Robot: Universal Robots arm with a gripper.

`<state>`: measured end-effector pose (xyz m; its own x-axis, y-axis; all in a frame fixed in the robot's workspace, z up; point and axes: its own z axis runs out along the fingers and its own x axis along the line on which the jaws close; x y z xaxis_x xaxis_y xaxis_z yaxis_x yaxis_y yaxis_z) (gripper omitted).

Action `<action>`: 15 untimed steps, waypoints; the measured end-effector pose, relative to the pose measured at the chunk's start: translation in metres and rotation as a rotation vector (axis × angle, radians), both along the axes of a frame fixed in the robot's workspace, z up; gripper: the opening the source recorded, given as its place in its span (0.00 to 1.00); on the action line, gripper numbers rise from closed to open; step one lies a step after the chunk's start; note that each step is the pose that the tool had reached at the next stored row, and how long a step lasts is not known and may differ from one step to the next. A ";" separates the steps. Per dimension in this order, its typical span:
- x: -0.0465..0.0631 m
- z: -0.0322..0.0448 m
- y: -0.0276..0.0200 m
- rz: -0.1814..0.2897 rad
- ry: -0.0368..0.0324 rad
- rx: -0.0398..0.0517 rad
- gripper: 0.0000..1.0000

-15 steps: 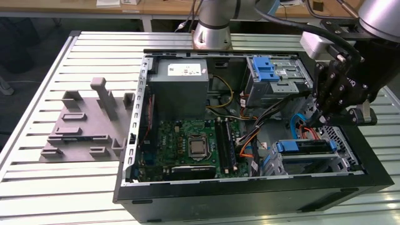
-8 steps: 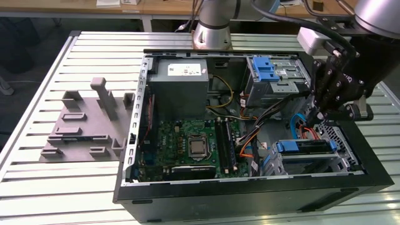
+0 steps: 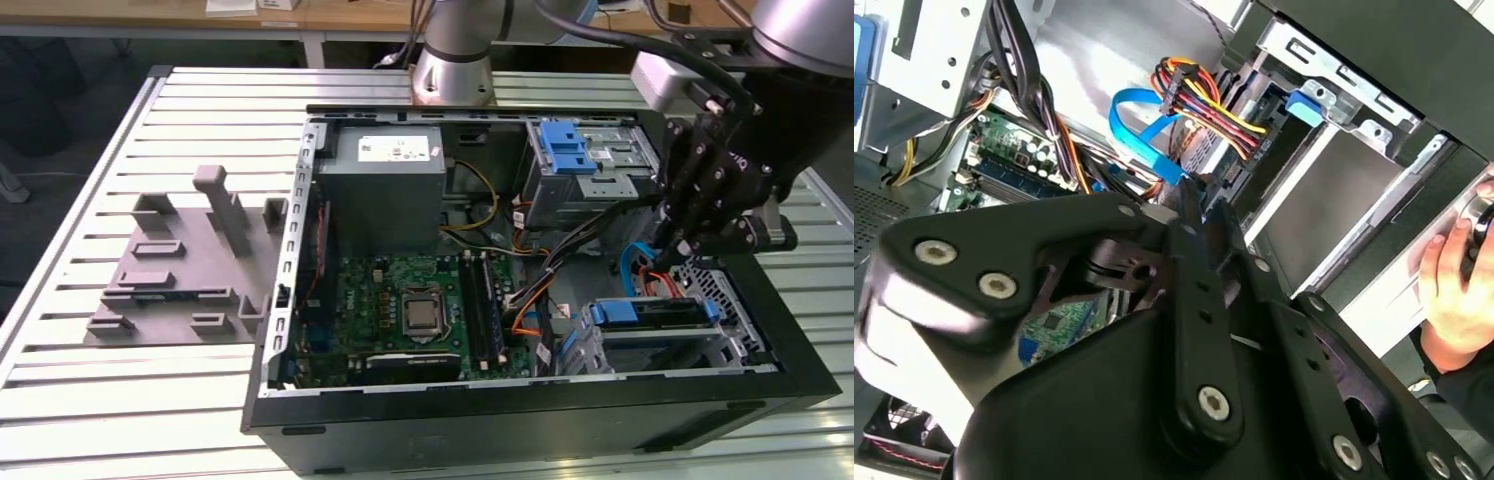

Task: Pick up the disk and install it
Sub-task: 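Insert the second disk wire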

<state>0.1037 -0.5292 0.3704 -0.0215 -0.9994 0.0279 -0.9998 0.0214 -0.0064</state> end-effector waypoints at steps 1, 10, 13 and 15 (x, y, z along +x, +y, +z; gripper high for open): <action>0.000 0.0000 0.0005 0.000 0.0000 -0.0001 0.25; 0.000 -0.0055 0.0022 0.000 0.0000 -0.0013 0.25; 0.000 -0.0079 0.0022 0.000 0.0000 -0.0017 0.25; 0.000 -0.0095 0.0022 0.000 0.0000 -0.0024 0.25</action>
